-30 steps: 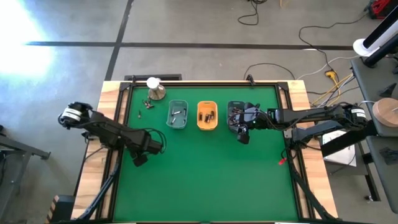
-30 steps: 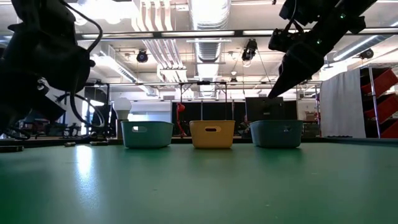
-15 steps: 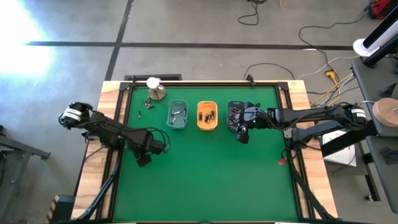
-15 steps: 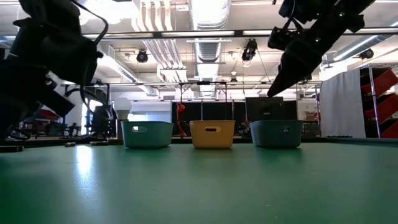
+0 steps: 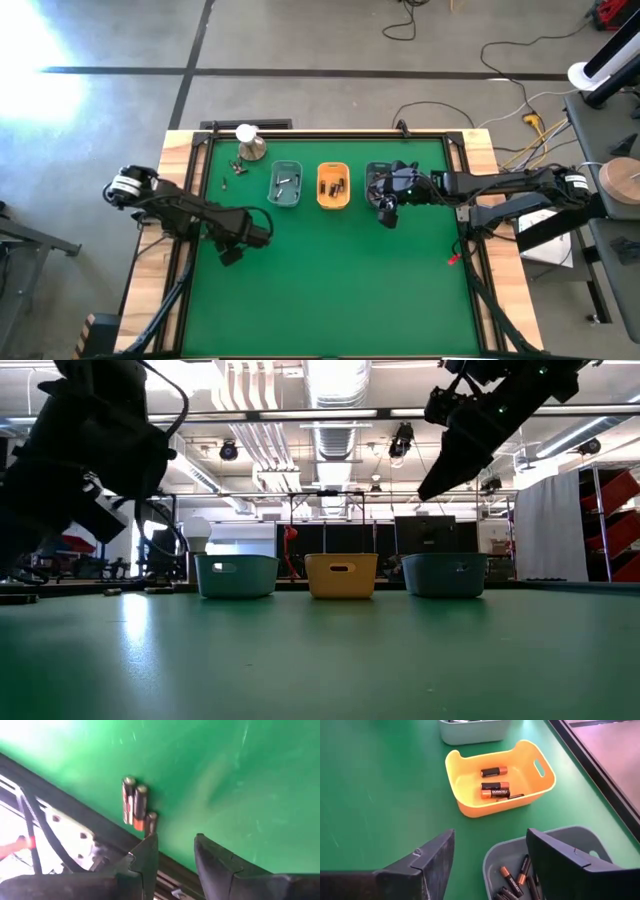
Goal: Sort batteries
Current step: Put the small black battery into the blue bin
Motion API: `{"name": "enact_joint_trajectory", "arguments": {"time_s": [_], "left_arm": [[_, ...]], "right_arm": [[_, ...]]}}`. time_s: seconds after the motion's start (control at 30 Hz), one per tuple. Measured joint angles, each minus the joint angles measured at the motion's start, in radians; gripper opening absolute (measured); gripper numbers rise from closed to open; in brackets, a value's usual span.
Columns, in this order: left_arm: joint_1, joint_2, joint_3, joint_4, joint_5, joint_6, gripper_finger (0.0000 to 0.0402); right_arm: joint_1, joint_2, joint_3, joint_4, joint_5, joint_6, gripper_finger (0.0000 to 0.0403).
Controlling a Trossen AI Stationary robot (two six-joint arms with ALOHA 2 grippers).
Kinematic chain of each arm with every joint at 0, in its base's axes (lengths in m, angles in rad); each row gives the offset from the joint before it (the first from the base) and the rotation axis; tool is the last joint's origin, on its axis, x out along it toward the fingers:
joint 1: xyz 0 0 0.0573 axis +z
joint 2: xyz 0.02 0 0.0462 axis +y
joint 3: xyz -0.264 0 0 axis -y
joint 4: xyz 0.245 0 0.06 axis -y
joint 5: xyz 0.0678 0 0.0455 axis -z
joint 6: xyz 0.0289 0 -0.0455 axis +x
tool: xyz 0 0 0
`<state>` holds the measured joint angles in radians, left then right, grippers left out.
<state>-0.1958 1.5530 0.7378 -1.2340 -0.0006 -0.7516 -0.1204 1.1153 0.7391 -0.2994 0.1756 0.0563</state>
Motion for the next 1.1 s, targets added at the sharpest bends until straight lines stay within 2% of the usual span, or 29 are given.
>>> {"name": "enact_joint_trajectory", "arguments": {"time_s": [0.17, 0.27, 0.67, 0.9, 1.1], "left_arm": [[0.04, 0.031, -0.008, -0.014, -0.014, 0.04, 0.0107], [0.058, 0.053, -0.034, -0.011, 0.013, 0.062, 0.0107], [0.061, 0.096, -0.118, 0.08, 0.045, 0.12, 0.0107], [0.051, 0.09, -0.109, 0.093, 0.055, 0.146, 0.0106], [0.041, 0.086, -0.1, 0.108, 0.142, 0.228, 0.0106]], "right_arm": [[0.0, 0.0, 0.005, -0.002, 0.0, 0.005, 0.0239], [0.0, 0.0, 0.005, -0.012, 0.0, 0.029, 0.0234], [0.002, 0.0, 0.005, -0.066, -0.001, 0.041, 0.023], [0.005, 0.0, 0.004, -0.079, -0.001, 0.04, 0.0224], [0.007, 0.0, 0.004, -0.144, -0.006, 0.057, 0.0222]]}}
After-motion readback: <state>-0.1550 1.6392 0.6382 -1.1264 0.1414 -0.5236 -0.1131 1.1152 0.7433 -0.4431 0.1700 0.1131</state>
